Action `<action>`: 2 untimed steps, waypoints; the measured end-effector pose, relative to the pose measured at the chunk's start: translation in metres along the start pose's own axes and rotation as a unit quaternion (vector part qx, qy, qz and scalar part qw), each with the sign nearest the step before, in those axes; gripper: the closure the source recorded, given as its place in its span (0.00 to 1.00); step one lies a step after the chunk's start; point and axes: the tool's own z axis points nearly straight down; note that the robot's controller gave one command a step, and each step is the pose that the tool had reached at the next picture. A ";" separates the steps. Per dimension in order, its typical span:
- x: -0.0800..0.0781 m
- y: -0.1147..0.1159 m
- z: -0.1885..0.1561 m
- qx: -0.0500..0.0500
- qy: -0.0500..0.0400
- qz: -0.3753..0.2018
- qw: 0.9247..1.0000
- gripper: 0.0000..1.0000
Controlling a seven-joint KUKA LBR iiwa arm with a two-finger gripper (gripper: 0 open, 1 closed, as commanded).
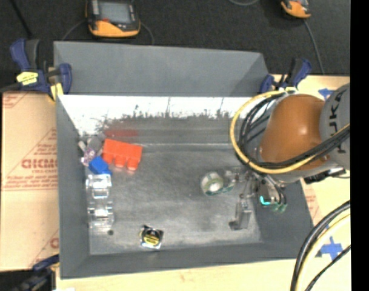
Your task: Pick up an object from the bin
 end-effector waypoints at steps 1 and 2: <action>-0.056 -0.033 0.027 0.001 -0.005 -0.006 1.000 0.00; -0.108 -0.029 0.068 -0.002 -0.005 0.089 0.996 0.00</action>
Offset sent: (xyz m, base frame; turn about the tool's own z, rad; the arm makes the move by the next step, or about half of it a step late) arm 0.0540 -0.0302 -0.0261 -0.0155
